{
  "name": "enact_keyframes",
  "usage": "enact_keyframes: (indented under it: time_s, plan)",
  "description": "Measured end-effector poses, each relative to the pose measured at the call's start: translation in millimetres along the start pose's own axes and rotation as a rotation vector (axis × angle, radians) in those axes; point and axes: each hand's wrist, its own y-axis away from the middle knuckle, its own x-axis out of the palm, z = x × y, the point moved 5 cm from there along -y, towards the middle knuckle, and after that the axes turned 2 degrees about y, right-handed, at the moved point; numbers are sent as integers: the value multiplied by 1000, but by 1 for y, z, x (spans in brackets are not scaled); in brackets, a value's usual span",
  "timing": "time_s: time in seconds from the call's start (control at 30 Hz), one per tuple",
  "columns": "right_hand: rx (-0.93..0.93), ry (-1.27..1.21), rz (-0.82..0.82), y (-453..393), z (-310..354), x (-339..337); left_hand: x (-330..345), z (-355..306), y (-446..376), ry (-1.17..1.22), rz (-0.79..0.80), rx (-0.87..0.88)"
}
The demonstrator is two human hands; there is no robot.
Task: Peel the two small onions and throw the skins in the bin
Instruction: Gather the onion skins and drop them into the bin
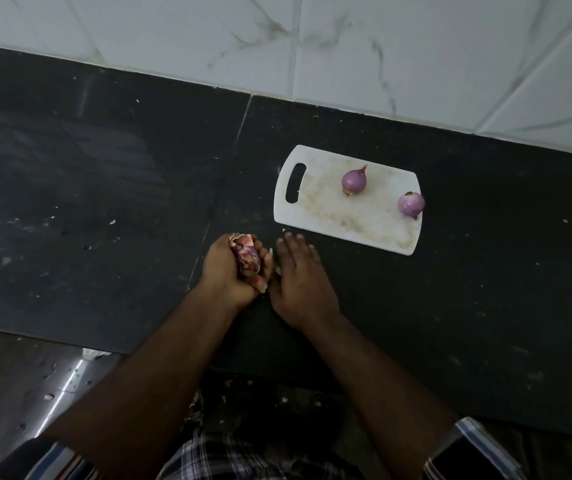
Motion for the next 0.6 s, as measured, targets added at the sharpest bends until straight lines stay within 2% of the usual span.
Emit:
enact_keyframes:
  time_s: [0.07, 0.13, 0.23, 0.3, 0.47, 0.6]
  plan:
    - [-124, -108, -55, -2, 4, -1, -1, -6, 0, 12, 10, 5]
    - [-170, -68, -89, -12, 0, -9, -3, -11, -1, 33, 8, 17]
    - [-181, 79, 29, -33, -4, -13, -6, -11, 0, 31, -7, 30]
    - [-183, 89, 71, -33, -3, -8, -7, -10, 1, 26, -17, 25]
    - [-215, -121, -57, 4, -8, -17, -9, -14, 2, 58, -34, 26]
    - [-68, -194, -124, 11, -36, -39, -13, -16, 4, 73, -44, 41]
